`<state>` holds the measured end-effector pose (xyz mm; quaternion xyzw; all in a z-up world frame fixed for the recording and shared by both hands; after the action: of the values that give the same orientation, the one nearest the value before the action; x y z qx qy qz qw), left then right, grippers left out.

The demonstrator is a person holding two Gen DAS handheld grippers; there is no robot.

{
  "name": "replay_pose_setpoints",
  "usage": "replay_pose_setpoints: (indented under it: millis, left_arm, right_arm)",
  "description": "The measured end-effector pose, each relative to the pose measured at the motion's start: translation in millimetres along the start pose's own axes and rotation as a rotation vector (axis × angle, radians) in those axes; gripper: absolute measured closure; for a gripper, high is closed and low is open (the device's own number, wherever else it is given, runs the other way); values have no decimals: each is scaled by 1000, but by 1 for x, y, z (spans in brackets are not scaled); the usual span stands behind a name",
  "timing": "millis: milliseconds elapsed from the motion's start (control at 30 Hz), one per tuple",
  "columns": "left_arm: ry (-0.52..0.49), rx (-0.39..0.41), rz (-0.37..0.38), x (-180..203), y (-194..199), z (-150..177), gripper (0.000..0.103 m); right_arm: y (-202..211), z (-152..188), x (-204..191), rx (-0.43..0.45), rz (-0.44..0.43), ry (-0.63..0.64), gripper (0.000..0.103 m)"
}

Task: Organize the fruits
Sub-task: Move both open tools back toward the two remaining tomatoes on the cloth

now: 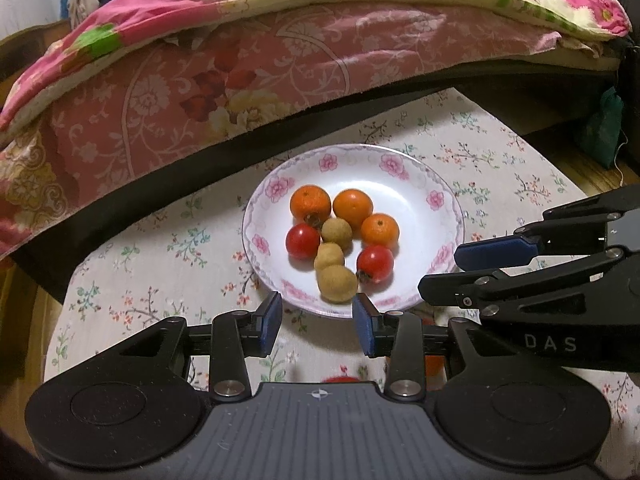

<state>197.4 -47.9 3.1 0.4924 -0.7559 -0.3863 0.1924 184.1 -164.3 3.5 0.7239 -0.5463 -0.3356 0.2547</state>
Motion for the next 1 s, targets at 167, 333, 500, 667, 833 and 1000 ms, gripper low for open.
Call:
replay_pose_setpoints:
  millis: [167, 333, 500, 667, 833, 1000]
  left_arm:
    - [-1, -19, -1, 1, 2, 7, 56]
    - [9, -31, -1, 0, 3, 10, 56]
    - [12, -42, 0, 1, 4, 13, 56]
    - [11, -50, -2, 1, 5, 15, 56]
    - [9, -61, -4, 0, 5, 18, 56]
    - [11, -70, -4, 0, 4, 21, 56]
  right_arm:
    - [1, 7, -4, -18, -8, 16, 75]
    - [1, 10, -6, -30, -15, 22, 75]
    - [1, 11, -9, -38, -19, 30, 75]
    - [1, 14, -10, -45, -24, 30, 76]
    - [0, 16, -12, -55, -27, 34, 75]
    - [-2, 18, -14, -67, -28, 42, 75]
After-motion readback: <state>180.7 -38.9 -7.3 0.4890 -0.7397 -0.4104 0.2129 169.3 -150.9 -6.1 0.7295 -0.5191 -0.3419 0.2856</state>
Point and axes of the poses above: each gripper's, at about its wrist camera, not at the fingertips, and y roughly against the way its jaws point, x to its right, z to its underside, the point moved 3 cm from there along -y, roughly the way its jaws point, and after that the axes turned 1 degree about y, right-handed, at the moved point
